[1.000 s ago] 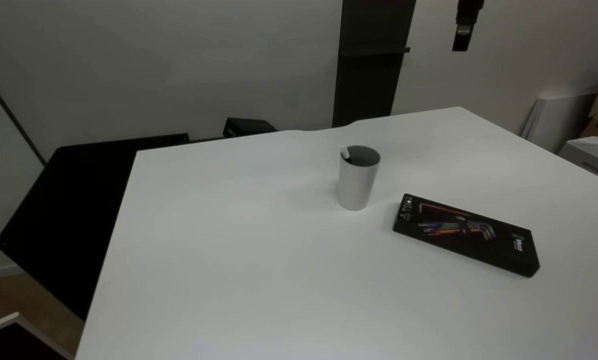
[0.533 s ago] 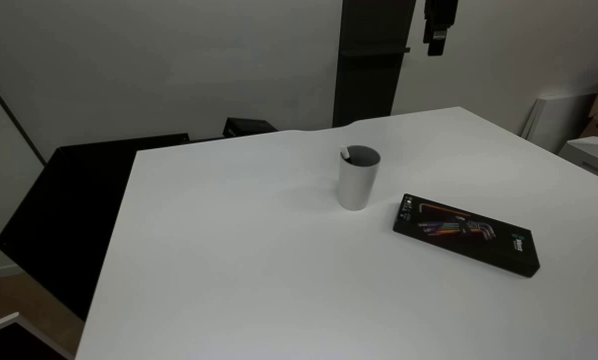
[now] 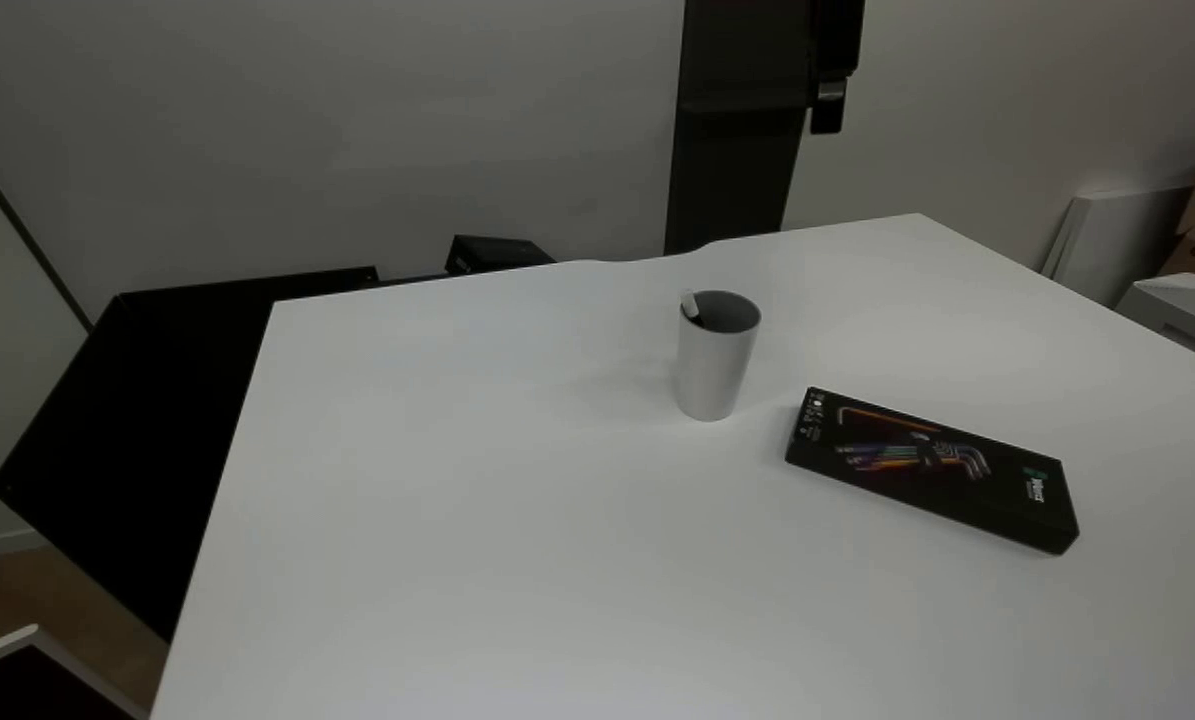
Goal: Remove the marker from the mug and put it on the tray.
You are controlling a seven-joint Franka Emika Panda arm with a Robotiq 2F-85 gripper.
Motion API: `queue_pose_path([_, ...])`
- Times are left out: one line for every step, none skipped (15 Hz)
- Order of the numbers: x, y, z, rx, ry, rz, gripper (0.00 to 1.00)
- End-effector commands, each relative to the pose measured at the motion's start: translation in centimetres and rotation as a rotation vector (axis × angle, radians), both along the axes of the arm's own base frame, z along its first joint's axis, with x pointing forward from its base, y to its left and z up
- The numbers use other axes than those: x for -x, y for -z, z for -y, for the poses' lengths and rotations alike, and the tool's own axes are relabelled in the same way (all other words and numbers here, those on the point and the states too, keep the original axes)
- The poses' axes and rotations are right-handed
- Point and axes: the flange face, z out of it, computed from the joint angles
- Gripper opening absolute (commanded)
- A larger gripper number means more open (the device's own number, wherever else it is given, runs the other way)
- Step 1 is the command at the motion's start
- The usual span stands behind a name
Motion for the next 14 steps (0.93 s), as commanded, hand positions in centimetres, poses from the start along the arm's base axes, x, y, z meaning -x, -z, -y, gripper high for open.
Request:
queue_pose_path([0.0,0.0,-0.1,0.001,0.002,-0.002,1.0])
queue_pose_path([0.0,0.0,-0.1,0.001,0.003,-0.003,1.0])
queue_pose_path([0.0,0.0,0.0,0.001,0.004,-0.003,1.0])
queue_pose_path([0.0,0.0,0.0,0.002,0.005,-0.003,1.0])
queue_pose_path([0.0,0.0,0.0,0.002,0.005,-0.003,1.0])
queue_pose_path([0.0,0.0,0.0,0.002,0.005,-0.003,1.0])
queue_pose_path([0.0,0.3,0.1,0.037,0.015,0.001,1.0])
queue_pose_path([0.0,0.7,0.0,0.062,0.004,-0.005,1.0])
queue_pose_path([-0.2,1.3,-0.1,0.094,-0.004,-0.015,1.0])
queue_pose_path([-0.4,1.9,-0.2,0.11,-0.02,-0.023,1.0])
queue_pose_path([-0.7,2.6,-0.4,0.133,-0.039,-0.023,1.0])
queue_pose_path([-0.9,3.3,-0.7,0.151,-0.057,-0.024,1.0])
queue_pose_path([-1.0,4.1,-1.0,0.165,-0.072,-0.029,1.0])
queue_pose_path([-1.3,4.8,-1.4,0.178,-0.085,-0.03,1.0])
